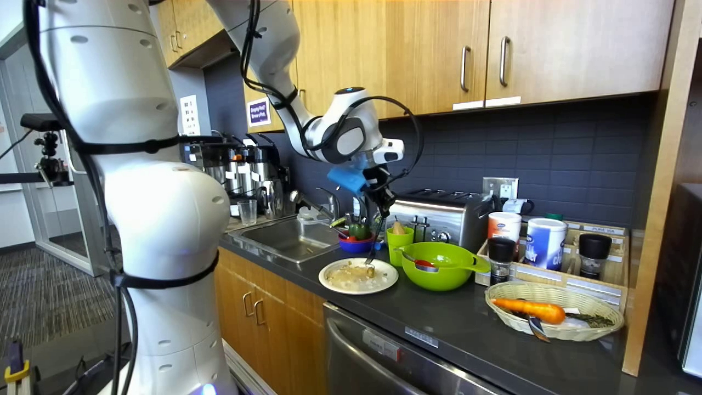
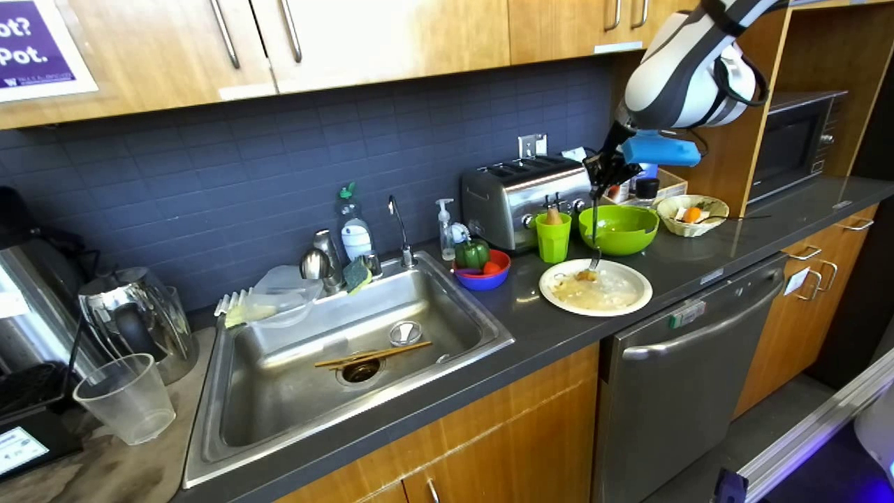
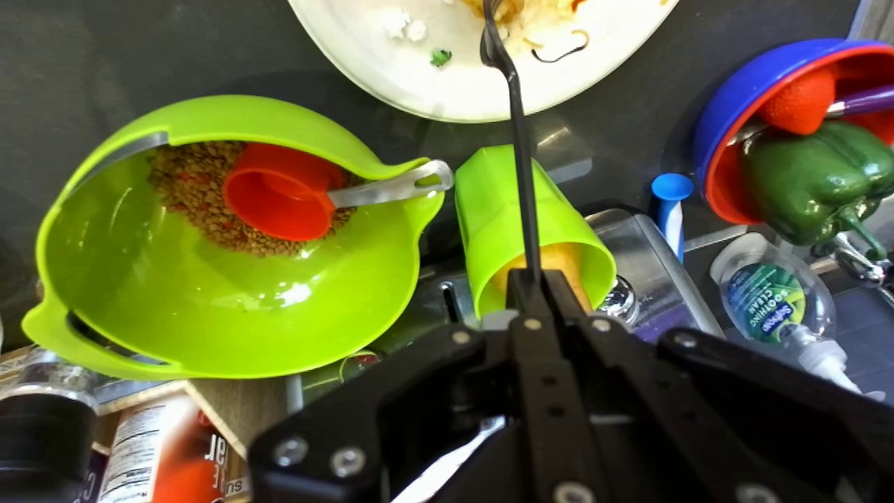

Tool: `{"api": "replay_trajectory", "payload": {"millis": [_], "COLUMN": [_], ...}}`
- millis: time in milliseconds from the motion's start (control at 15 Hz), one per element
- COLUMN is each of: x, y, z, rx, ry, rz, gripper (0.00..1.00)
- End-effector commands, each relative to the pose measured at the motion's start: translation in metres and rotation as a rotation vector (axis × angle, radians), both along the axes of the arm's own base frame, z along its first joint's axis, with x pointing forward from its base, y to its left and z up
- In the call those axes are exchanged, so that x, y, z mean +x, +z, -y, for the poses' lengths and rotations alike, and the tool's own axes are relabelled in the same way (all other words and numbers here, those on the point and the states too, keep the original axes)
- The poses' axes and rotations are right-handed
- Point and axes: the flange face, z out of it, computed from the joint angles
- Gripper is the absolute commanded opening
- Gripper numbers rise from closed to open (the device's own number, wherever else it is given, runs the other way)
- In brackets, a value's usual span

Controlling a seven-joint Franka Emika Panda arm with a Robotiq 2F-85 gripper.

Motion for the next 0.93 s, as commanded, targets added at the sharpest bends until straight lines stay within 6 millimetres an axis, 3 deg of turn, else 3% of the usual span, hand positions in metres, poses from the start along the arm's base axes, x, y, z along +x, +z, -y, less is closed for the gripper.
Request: {"api": "replay_trajectory", "payload": {"millis": [0,867], "x": [0.0059,0.0154], "y": [-0.0003,-0.0078], "z": [-0.0008,-0.0021], "rx": [0.009,0.008], "ry": [-0.010,-0.007], "rz": [0.003,-0.012], "gripper": [0.01,0.01]}}
